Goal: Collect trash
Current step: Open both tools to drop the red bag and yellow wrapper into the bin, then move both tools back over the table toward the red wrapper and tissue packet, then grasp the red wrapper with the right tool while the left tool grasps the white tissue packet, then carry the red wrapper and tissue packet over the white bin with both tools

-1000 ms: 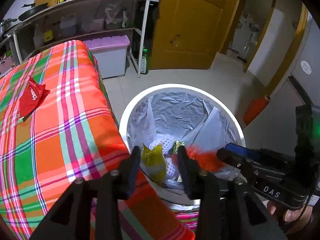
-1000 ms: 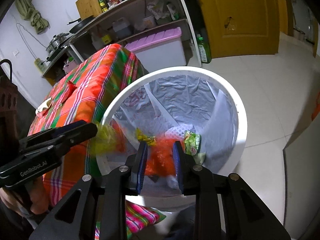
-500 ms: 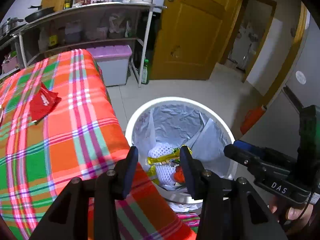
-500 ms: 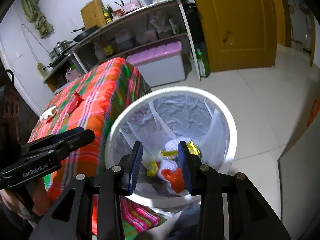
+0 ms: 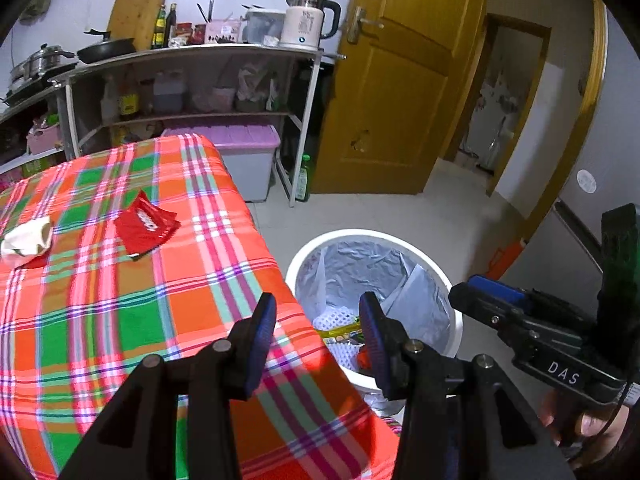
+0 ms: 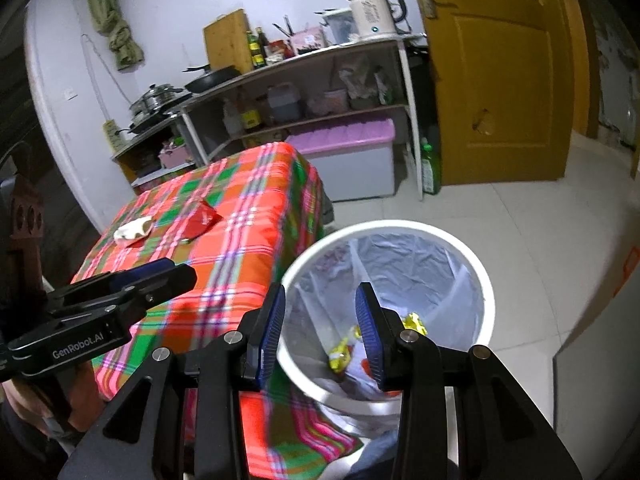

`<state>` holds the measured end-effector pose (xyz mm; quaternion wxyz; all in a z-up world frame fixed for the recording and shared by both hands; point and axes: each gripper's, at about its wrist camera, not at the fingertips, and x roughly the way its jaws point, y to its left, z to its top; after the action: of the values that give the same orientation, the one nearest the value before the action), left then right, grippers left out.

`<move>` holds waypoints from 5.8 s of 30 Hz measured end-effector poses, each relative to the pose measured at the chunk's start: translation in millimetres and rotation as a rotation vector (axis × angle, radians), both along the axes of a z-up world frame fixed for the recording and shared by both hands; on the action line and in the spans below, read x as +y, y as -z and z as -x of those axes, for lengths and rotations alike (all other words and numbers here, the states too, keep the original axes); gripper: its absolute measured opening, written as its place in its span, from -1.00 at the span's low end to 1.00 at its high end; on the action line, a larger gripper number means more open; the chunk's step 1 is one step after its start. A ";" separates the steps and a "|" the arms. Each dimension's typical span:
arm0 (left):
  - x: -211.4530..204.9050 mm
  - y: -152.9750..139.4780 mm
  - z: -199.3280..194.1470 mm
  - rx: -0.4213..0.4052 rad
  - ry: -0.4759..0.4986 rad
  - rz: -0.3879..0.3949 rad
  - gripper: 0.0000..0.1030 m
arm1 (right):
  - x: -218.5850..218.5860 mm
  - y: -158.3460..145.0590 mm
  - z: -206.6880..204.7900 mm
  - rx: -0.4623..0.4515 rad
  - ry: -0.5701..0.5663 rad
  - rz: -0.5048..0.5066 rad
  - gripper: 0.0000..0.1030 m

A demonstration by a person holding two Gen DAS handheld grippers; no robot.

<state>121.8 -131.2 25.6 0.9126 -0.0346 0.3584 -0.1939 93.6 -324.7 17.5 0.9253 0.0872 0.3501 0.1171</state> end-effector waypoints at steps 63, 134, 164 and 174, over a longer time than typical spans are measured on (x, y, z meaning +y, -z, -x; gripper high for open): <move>273.8 32.8 -66.4 0.071 -0.515 0.051 0.24 | 193.2 23.4 -148.3 0.036 -0.366 0.123 -0.13; 147.8 -3.3 -7.4 -0.041 -0.336 -0.016 -0.74 | 118.1 2.4 -71.3 0.061 -0.217 -0.016 -0.75; 61.3 -6.3 -4.7 -0.041 -0.171 -0.030 -0.74 | 29.5 0.1 -31.2 0.041 -0.061 -0.031 -0.75; 22.5 1.1 -12.6 -0.017 -0.103 -0.044 -0.74 | 1.1 10.2 -25.9 0.058 -0.012 -0.051 -0.75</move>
<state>134.4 -108.7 24.5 0.9248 -0.0314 0.3526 -0.1392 119.5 -323.6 7.2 0.9115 0.1121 0.3740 0.1290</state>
